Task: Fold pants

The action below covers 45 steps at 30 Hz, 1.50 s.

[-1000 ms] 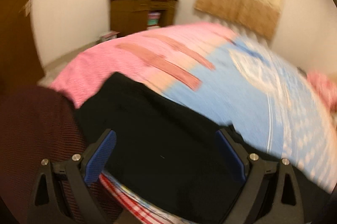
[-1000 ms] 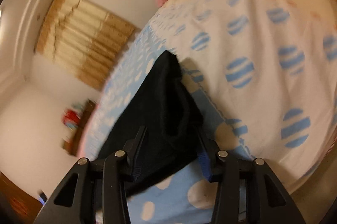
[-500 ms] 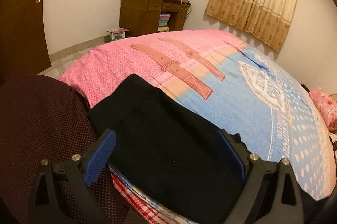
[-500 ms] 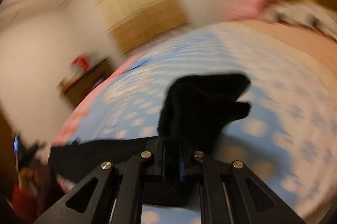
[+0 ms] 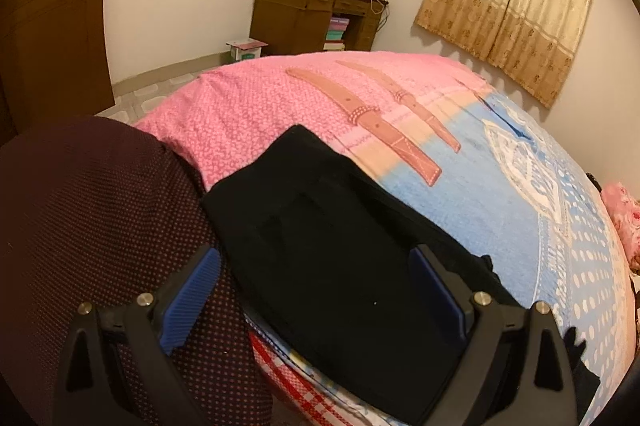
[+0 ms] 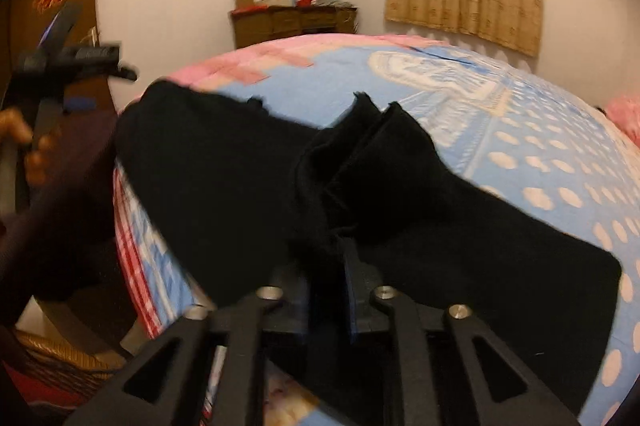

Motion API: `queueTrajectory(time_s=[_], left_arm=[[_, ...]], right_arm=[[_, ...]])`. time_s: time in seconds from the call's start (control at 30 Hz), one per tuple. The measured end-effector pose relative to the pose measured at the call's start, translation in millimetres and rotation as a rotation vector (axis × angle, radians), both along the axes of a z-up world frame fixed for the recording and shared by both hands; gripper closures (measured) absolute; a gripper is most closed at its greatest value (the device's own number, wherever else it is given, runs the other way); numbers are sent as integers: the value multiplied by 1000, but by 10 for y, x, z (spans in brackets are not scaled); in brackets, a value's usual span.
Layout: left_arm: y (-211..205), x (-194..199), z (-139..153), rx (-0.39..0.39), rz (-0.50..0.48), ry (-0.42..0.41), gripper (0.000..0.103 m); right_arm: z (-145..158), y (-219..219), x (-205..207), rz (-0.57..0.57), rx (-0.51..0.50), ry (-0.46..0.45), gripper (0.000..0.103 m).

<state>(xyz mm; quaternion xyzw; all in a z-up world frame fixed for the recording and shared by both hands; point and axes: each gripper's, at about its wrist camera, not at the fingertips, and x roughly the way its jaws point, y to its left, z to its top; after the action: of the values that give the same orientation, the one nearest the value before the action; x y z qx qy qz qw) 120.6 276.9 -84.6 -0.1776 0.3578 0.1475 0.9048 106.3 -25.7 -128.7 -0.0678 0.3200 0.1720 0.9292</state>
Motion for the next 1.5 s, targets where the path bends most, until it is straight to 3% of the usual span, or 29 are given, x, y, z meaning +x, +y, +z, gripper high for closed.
queueTrajectory(time_s=[0.03,0.07,0.1,0.2,0.3,0.4,0.53,0.57,0.6,0.67,0.83,0.93,1.0,1.07,1.13,1.17,1.27,1.3,1.37,1.5], left_arm=[[-24,18,-29,4,-8,9,6],[-45,28,-50,9,-14,16,6],[-68,39,-68,12,-20,22,6],[-123,56,-107,17,-42,32,6],[-160,60,-106,41,-49,31,6],[-195,72,-121,50,-55,32,6],[-284,115,-198,38,-88,45,6],[-330,129,-225,42,-102,54,6],[-365,138,-245,47,-113,63,6],[-445,152,-271,60,-132,78,6],[-581,136,-272,41,-191,68,6],[-730,129,-265,59,-251,57,6],[-799,148,-276,71,-274,67,6],[-838,156,-294,79,-287,76,6],[-857,154,-307,83,-292,79,6],[-859,158,-317,78,-294,82,6],[-865,168,-333,61,-302,82,6],[-874,167,-336,63,-303,82,6],[-886,170,-348,65,-306,86,6],[-865,179,-370,54,-300,91,6]], right_arm=[[2,22,-31,27,8,-7,46],[-3,17,-63,47,15,-7,23],[-18,58,-84,71,17,-3,17],[13,212,-170,169,50,16,17],[172,83,-232,165,152,-18,17],[363,-321,-173,42,277,-51,17],[329,-751,-50,-144,256,-28,18],[307,-817,-9,-162,262,-19,26],[302,-845,52,-167,267,-7,44],[303,-796,179,-159,242,9,64],[337,-627,437,-121,257,31,65],[300,-518,534,-112,217,43,63],[258,-499,629,-106,194,72,54],[171,-418,748,-95,132,114,53],[160,-360,746,-80,76,90,54],[155,-355,728,-76,63,84,56],[157,-417,724,-89,79,86,85],[166,-479,725,-94,115,94,90],[188,-585,716,-108,183,99,91],[261,-578,697,-97,223,86,91]])
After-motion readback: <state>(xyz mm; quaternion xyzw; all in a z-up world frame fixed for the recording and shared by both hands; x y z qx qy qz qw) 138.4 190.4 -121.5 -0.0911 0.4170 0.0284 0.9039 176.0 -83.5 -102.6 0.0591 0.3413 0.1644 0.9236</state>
